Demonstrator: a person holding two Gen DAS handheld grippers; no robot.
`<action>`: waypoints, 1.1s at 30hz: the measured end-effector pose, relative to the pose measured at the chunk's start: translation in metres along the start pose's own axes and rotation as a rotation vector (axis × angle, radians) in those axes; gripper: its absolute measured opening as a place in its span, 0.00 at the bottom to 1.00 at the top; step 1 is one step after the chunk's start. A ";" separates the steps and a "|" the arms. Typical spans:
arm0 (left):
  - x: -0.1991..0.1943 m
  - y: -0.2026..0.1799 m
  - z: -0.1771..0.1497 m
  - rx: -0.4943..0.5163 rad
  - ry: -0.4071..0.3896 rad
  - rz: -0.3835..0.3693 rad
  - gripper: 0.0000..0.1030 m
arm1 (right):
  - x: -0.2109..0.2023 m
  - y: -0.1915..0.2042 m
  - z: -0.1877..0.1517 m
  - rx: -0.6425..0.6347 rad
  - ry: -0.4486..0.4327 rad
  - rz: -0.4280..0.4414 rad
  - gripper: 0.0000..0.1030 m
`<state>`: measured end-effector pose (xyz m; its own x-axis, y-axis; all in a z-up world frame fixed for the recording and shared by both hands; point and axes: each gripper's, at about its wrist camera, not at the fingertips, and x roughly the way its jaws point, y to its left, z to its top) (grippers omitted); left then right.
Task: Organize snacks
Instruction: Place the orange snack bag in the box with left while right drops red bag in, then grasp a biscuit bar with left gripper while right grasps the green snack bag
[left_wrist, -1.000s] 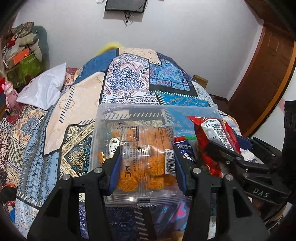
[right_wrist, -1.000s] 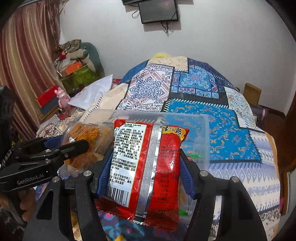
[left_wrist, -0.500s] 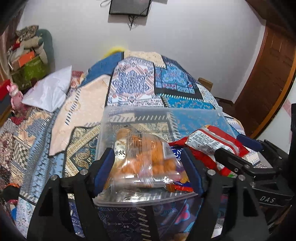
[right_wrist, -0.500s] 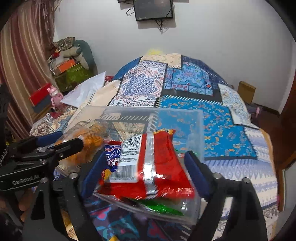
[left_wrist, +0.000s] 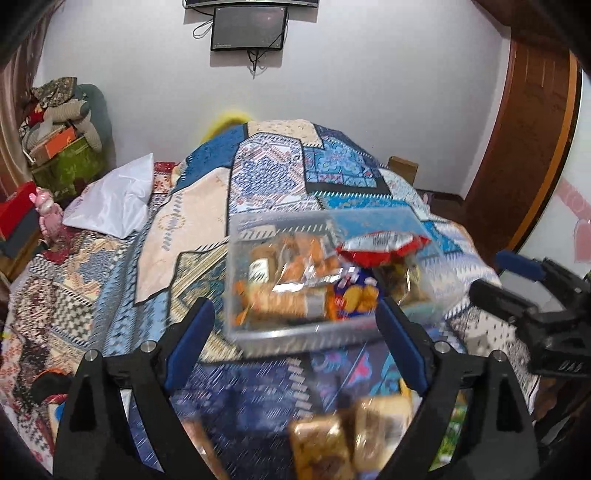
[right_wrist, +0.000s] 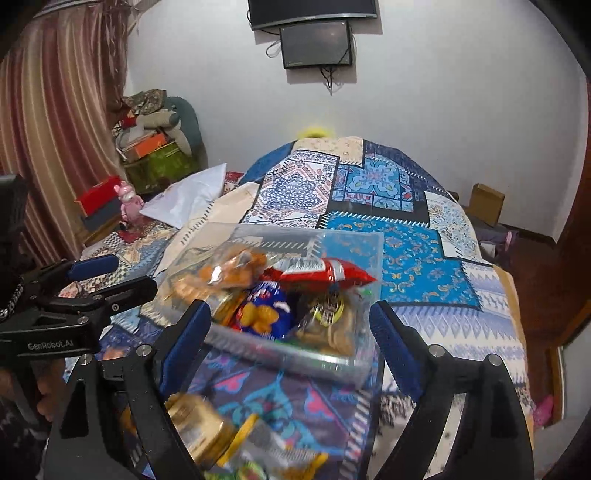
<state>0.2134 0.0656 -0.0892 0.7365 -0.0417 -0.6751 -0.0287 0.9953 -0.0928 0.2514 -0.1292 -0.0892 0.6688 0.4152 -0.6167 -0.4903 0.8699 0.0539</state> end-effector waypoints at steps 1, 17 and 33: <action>-0.002 0.001 -0.003 0.003 0.006 0.004 0.87 | -0.004 0.002 -0.003 -0.001 -0.001 0.002 0.84; -0.017 0.048 -0.084 -0.020 0.159 0.125 0.87 | -0.019 0.001 -0.075 0.007 0.122 0.015 0.85; 0.013 0.085 -0.140 -0.152 0.270 0.151 0.87 | -0.005 0.018 -0.117 -0.014 0.253 0.126 0.47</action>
<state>0.1262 0.1375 -0.2087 0.5111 0.0629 -0.8572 -0.2394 0.9683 -0.0717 0.1737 -0.1467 -0.1769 0.4416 0.4387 -0.7826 -0.5700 0.8108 0.1329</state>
